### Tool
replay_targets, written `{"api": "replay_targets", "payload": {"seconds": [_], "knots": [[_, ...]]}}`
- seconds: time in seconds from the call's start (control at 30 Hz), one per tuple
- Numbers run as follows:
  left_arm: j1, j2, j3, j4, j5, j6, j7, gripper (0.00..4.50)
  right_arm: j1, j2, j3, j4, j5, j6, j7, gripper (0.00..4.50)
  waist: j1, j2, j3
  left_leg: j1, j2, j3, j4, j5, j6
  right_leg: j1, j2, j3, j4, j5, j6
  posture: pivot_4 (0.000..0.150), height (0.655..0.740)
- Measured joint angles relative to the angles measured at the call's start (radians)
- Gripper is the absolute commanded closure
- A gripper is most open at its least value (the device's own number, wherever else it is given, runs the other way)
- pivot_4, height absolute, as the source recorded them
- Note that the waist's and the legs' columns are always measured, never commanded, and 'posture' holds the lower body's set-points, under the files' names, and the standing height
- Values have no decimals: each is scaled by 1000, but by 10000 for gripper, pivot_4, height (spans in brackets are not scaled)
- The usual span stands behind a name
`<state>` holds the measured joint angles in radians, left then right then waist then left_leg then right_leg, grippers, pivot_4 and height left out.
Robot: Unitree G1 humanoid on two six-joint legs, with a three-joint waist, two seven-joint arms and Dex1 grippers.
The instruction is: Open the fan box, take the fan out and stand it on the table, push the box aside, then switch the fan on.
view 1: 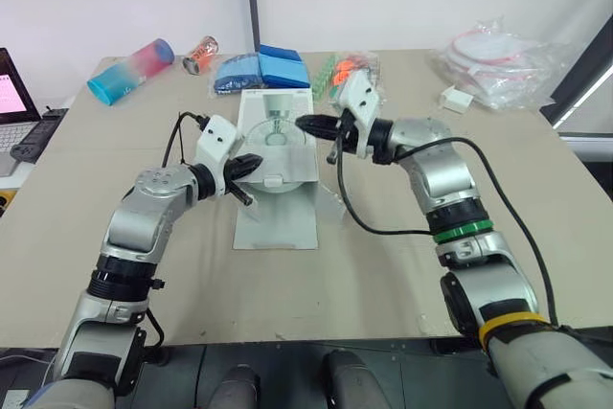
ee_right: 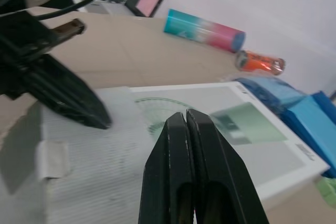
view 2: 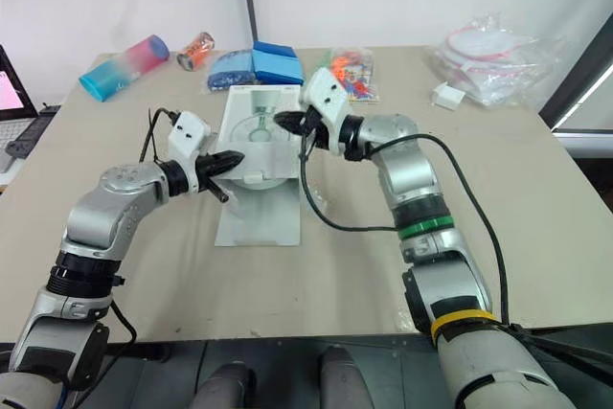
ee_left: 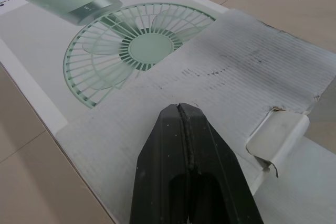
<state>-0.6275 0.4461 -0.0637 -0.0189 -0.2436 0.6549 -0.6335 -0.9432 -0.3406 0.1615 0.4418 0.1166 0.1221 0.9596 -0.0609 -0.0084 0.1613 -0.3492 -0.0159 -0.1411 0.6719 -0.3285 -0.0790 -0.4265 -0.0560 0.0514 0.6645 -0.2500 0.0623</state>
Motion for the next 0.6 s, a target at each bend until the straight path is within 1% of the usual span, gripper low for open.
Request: {"api": "replay_targets", "payload": {"seconds": [0.13, 0.33, 0.5, 0.6], "knots": [[14, 0, 11, -18, -7, 6, 7, 45000, 71, 2, 54, -20, -23, 27, 16, 44633, -4, 0, 0, 0, 0, 0, 0, 0, 0, 0, 0, 0, 0, 0, 0, 1500, 7400], [57, -5, 49, -77, -65, 34, 18, 45000, 72, -1, 70, -7, -63, 3, -1, 44633, -10, 0, 0, 0, 0, 0, 0, 0, 0, 0, -1, -1, 0, 0, 0, 1500, 7400], [106, 5, 125, -188, -158, 74, 12, 45000, 72, 0, 71, -7, -65, 1, -2, 44633, -12, 0, 0, 0, 0, 0, 0, 0, 0, 0, -1, -1, 0, 0, 0, 1500, 7400], [150, 28, 115, -274, -187, 94, -10, 45000, 72, -1, 71, -7, -65, 1, -2, 44633, -12, 0, 0, 0, 0, 0, 0, 0, 0, 0, -1, -1, 0, 0, 0, 1500, 7400]]}}
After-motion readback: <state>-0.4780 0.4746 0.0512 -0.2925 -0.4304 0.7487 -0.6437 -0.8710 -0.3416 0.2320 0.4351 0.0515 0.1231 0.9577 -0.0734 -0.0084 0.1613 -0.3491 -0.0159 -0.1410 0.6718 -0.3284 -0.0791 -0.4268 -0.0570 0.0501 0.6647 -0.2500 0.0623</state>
